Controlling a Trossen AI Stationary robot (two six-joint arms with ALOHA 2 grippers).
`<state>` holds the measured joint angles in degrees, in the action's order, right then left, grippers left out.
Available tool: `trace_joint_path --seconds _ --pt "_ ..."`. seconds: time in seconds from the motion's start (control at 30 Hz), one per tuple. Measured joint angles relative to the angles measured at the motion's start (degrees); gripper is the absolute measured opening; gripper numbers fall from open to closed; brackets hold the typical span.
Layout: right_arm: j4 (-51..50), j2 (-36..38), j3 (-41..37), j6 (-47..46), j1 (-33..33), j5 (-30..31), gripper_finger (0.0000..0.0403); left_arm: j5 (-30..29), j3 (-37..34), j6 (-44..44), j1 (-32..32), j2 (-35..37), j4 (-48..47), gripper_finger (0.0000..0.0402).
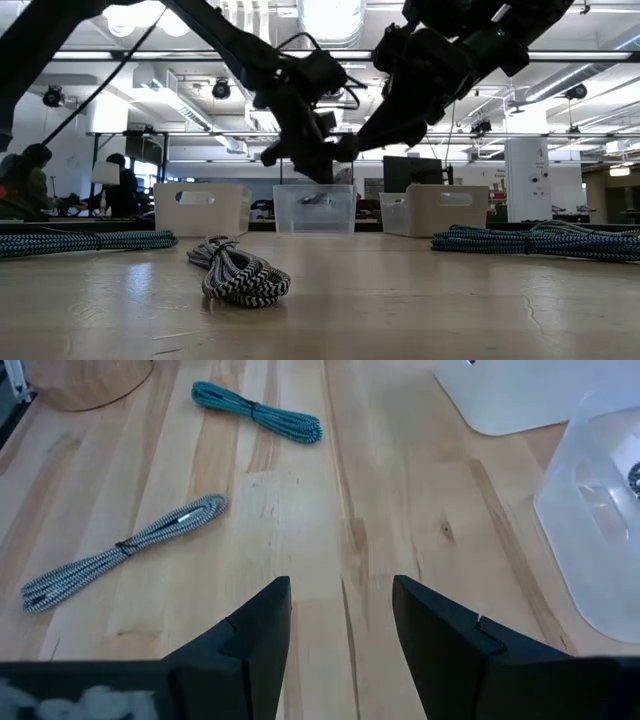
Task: Pick & Place USB Port
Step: Put the left white charger cable into the transparent bin
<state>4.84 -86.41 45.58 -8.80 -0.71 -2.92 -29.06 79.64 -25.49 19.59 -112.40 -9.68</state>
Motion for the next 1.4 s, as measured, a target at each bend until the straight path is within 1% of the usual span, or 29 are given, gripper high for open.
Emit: trace_joint_path --seconds 0.1,0.3,0.7,1.13,1.27,1.4 --pt "0.0 0.0 -0.23 0.0 -0.01 0.0 0.0173 1.23 -0.01 -1.03 0.55 -1.37 -0.3 0.0016" --pt "-0.03 0.0 -0.61 0.0 -0.04 0.0 0.0173 1.49 -0.14 -2.07 1.13 -3.01 -1.71 0.0016" --pt "-0.04 0.0 -0.66 -0.1 -0.02 0.0 0.0173 1.78 -0.18 -2.72 1.31 -3.35 -3.54 0.0018" --pt "-0.07 0.0 -0.72 -0.22 -0.02 0.0 0.0173 2.19 -0.18 -2.95 1.31 -3.35 -4.45 0.0073" --pt "-0.07 0.0 -0.72 -0.22 -0.02 0.0 0.0173 2.26 -0.27 -0.97 1.31 -2.62 -4.6 0.0078" --pt "-0.07 0.0 -0.7 -0.02 -0.02 0.0 0.0173 2.85 0.19 1.59 1.07 0.05 -4.78 0.0077"
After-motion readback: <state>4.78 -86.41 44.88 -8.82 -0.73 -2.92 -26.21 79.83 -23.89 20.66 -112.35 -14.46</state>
